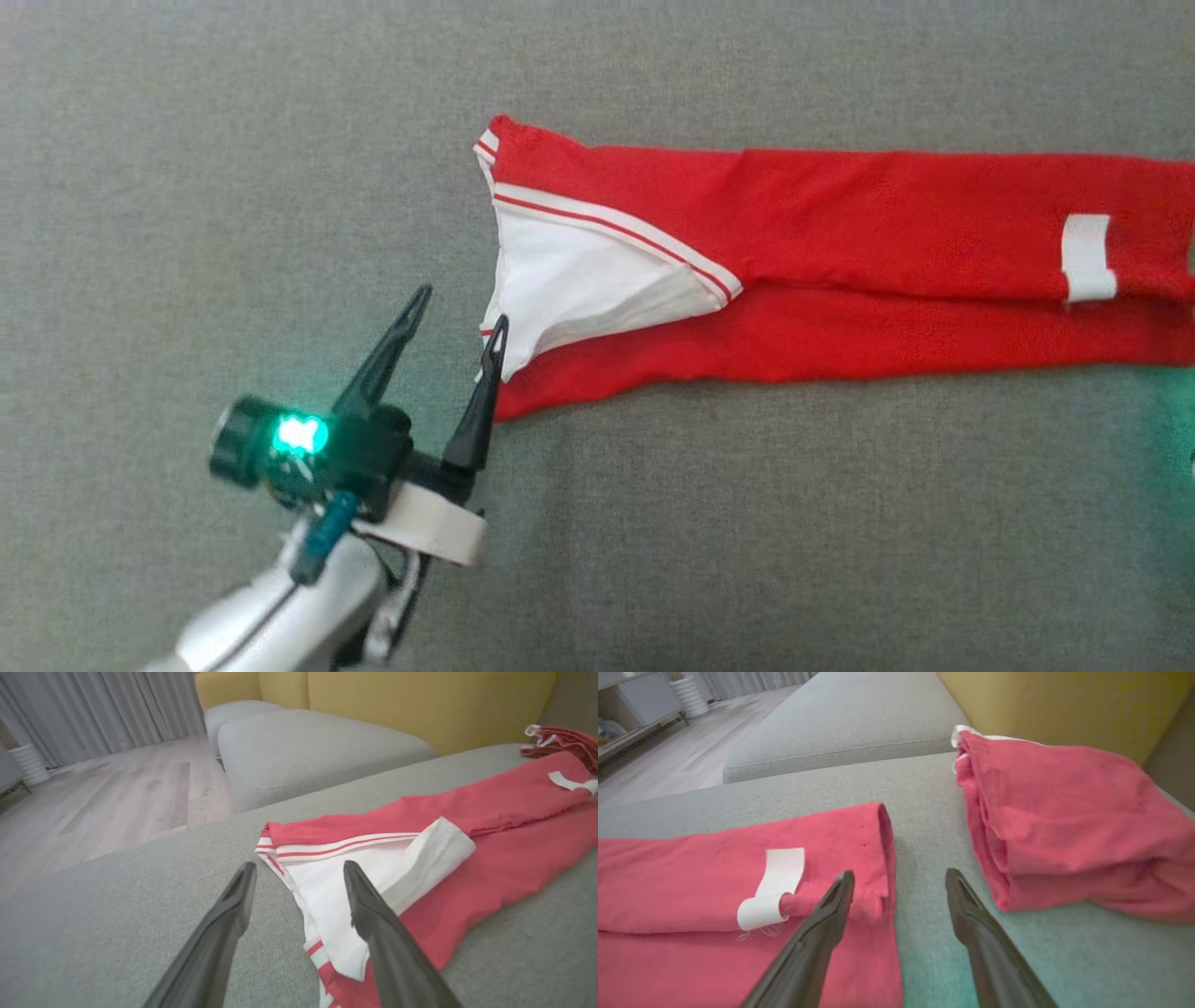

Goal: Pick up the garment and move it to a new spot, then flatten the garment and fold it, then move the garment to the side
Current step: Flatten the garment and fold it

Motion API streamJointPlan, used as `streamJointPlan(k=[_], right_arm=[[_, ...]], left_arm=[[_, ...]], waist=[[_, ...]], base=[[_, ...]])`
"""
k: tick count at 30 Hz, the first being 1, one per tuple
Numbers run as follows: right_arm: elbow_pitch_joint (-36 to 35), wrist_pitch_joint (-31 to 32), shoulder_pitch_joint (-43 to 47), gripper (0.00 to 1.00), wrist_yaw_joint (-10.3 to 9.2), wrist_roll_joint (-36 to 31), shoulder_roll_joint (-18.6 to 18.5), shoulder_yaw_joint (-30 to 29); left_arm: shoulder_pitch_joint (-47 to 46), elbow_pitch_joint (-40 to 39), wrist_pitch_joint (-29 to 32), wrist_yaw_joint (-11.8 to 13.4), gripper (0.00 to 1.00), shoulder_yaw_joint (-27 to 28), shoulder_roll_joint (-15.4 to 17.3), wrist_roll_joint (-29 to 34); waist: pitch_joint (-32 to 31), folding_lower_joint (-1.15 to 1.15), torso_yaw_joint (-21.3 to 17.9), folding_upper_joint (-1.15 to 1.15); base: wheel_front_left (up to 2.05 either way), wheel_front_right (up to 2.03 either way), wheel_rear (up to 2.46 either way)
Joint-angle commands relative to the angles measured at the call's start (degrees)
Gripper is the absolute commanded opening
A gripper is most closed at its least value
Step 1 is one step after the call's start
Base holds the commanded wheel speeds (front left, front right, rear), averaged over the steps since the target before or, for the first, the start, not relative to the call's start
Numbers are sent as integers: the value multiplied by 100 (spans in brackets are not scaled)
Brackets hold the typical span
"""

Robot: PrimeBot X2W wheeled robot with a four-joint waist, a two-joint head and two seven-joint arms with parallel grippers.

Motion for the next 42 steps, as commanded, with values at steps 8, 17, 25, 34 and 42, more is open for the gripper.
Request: streamJointPlan(k=[8, 17, 25, 34, 42], right_arm=[[-387, 29, 555, 100, -5, -526, 547, -855], [163, 725, -64, 100, -5, -1436, 1063, -1761], [743, 1590, -44, 23, -5, -1520, 1361, -2124], [465, 1297, -14, 0, -5, -1335, 1128, -2363], [-650, 1383, -95, 0, -5, -1090, 941, -2047]], left_arm=[[855, 12, -227, 581, 100, 1008, -799, 671], [1674, -254, -229, 450, 100, 1729, -1494, 1876], [2011, -224, -230, 165, 100, 2128, -1774, 2378], [2240, -151, -230, -135, 100, 2501, -1952, 2636], [2388, -64, -230, -343, 100, 2715, -2018, 2747]], waist=[[-356, 0, 307, 0], [-484, 0, 788, 0], [-566, 0, 983, 0], [-717, 0, 841, 0], [-919, 0, 689, 0]], base=[[0, 0, 0], [0, 0, 0], [0, 0, 0], [0, 0, 0], [0, 0, 0]])
